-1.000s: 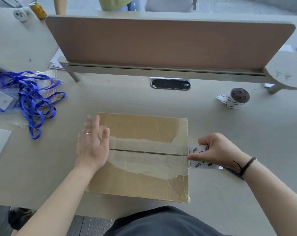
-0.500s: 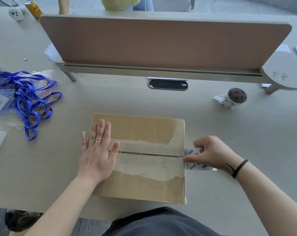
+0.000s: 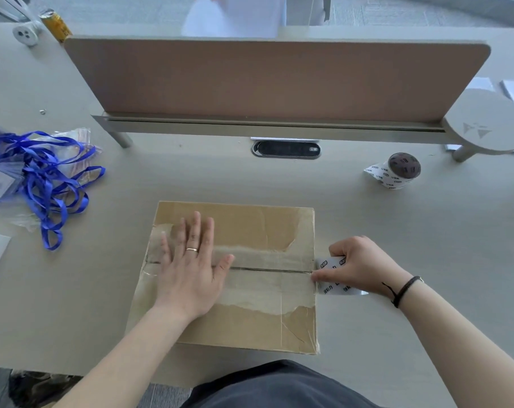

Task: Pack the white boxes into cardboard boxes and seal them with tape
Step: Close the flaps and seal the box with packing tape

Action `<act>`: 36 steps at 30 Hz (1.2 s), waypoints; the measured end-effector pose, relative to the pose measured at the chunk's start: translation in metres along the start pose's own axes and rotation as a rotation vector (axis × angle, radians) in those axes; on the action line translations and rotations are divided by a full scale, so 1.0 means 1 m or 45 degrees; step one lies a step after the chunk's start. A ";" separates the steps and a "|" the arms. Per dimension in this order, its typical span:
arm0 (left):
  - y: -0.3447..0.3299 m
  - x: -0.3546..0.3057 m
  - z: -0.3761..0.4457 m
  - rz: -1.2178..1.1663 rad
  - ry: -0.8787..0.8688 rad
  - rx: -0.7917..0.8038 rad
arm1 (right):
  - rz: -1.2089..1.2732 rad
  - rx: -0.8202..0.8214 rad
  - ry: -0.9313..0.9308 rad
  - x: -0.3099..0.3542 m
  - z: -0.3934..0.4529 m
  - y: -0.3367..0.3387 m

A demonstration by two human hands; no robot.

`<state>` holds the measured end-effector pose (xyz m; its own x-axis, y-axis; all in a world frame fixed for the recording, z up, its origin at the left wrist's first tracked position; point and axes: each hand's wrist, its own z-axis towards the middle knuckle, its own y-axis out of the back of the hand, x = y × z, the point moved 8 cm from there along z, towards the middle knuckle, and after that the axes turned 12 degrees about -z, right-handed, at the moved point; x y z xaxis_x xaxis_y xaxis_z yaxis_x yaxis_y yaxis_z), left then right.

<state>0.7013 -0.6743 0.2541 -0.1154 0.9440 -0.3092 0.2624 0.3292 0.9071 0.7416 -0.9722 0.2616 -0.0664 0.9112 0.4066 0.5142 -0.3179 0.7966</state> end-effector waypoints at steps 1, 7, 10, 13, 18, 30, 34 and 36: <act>-0.005 -0.016 0.000 0.021 -0.043 0.032 | 0.008 0.003 0.004 0.001 0.000 0.000; -0.038 -0.121 0.001 0.069 -0.330 0.163 | 0.111 0.005 0.020 0.000 -0.003 0.000; -0.048 -0.153 0.000 0.097 -0.450 0.189 | 0.244 0.008 0.014 -0.007 -0.004 -0.002; -0.051 -0.163 -0.001 0.113 -0.497 0.212 | 0.415 0.094 -0.009 -0.020 -0.007 -0.005; -0.052 -0.164 0.000 0.126 -0.441 0.221 | 0.614 0.176 0.011 -0.034 -0.009 -0.015; -0.052 -0.160 0.004 -0.087 -0.033 0.034 | 0.782 0.250 0.167 -0.038 -0.002 -0.028; -0.053 -0.160 0.004 -0.056 -0.026 -0.007 | 0.724 0.185 0.148 -0.044 0.001 -0.029; -0.055 -0.159 0.004 -0.033 -0.022 -0.007 | 0.569 0.121 0.136 -0.050 0.002 -0.028</act>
<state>0.7088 -0.8426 0.2529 -0.1053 0.9354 -0.3375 0.2544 0.3535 0.9002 0.7323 -1.0087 0.2178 0.0940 0.6566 0.7483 0.5879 -0.6432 0.4906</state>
